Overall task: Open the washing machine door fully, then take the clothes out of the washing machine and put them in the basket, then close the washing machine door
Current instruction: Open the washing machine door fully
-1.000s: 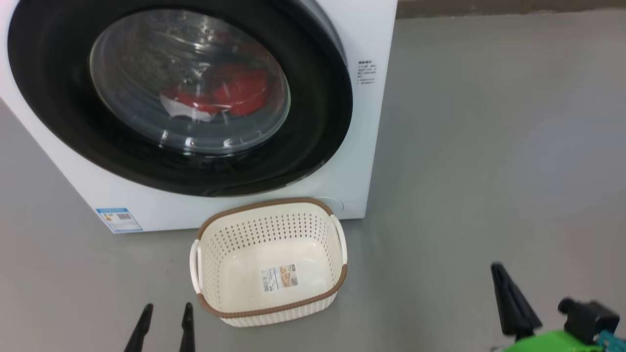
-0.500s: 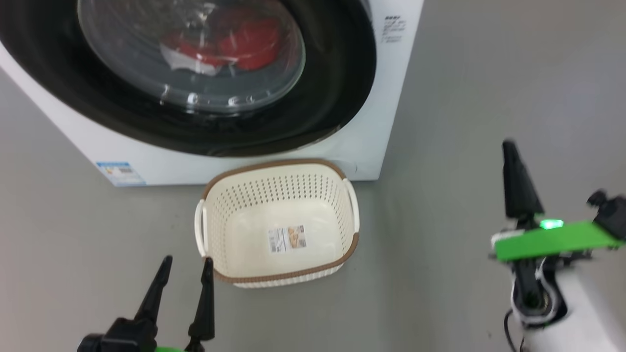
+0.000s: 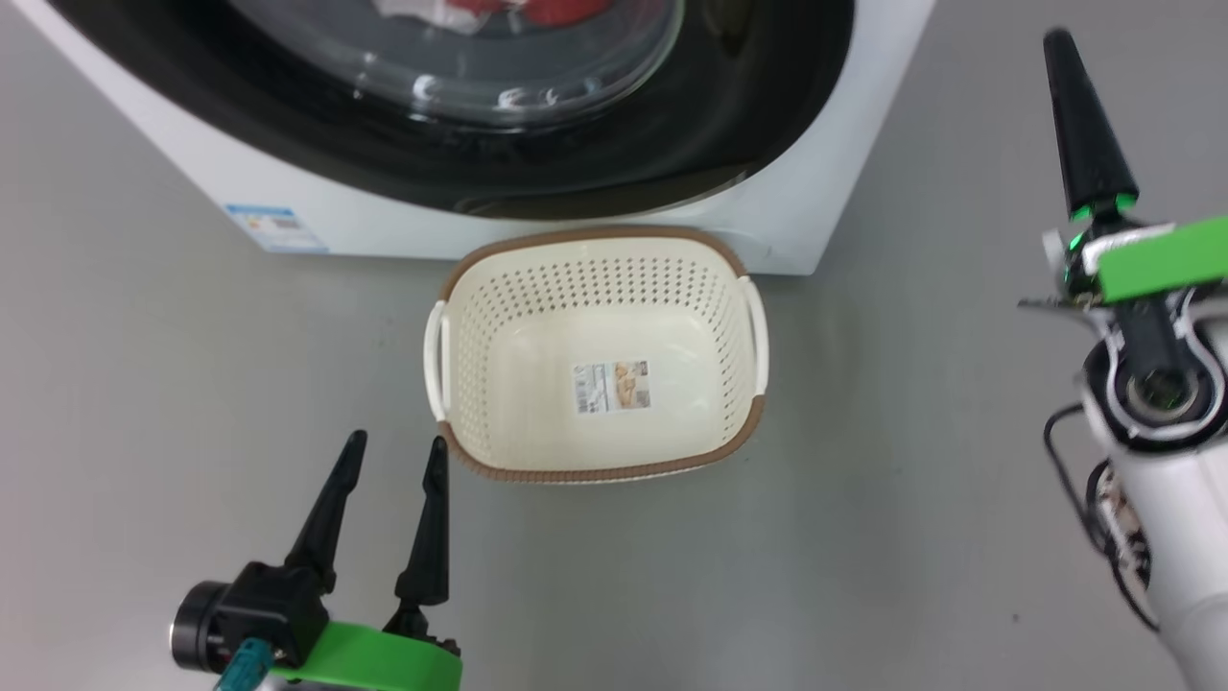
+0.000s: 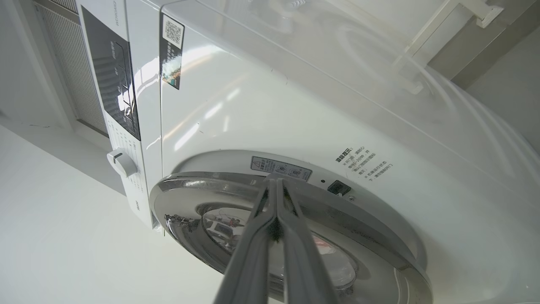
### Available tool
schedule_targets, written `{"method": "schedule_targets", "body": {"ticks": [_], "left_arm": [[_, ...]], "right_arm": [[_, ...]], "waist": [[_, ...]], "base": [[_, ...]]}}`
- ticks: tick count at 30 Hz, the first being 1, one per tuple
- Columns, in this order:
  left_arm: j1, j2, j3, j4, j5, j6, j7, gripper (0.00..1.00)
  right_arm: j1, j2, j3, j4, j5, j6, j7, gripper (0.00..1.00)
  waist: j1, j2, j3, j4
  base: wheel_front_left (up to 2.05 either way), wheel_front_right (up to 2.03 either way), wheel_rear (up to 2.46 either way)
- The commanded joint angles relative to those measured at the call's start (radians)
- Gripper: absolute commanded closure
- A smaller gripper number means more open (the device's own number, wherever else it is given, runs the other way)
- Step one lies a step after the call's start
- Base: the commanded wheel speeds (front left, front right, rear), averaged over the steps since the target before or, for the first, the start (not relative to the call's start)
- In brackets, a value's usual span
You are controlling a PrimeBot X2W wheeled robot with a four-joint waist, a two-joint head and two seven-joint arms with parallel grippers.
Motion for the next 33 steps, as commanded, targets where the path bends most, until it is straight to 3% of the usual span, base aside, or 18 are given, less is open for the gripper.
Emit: {"method": "schedule_targets", "body": {"ticks": [1, 13, 19, 33], "left_arm": [[-0.022, 0.009, 0.026, -0.028, -0.006, 0.007, -0.012, 0.00], [-0.082, 0.009, -0.023, -0.034, -0.033, 0.024, -0.012, 0.00], [-0.102, 0.009, -0.042, -0.034, -0.048, 0.032, -0.012, 0.00], [-0.130, 0.009, -0.078, -0.035, -0.078, 0.050, -0.012, 0.00]], "right_arm": [[-0.026, -0.008, 0.020, -0.022, 0.019, -0.001, 0.018, 1.00], [-0.256, -0.067, -0.014, 0.080, 0.251, -0.001, 0.337, 1.00], [-0.356, -0.088, -0.033, 0.209, 0.330, -0.001, 0.476, 1.00], [-0.544, -0.110, 0.029, 0.429, 0.358, -0.001, 0.672, 1.00]], "waist": [[0.0000, 0.0000, 0.036, 0.036], [0.0000, 0.0000, 0.128, 0.093], [0.0000, 0.0000, 0.156, 0.111], [0.0000, 0.0000, 0.196, 0.136]], "base": [[0.00, 0.00, 0.00], [0.00, 0.00, 0.00], [0.00, 0.00, 0.00], [0.00, 0.00, 0.00]]}}
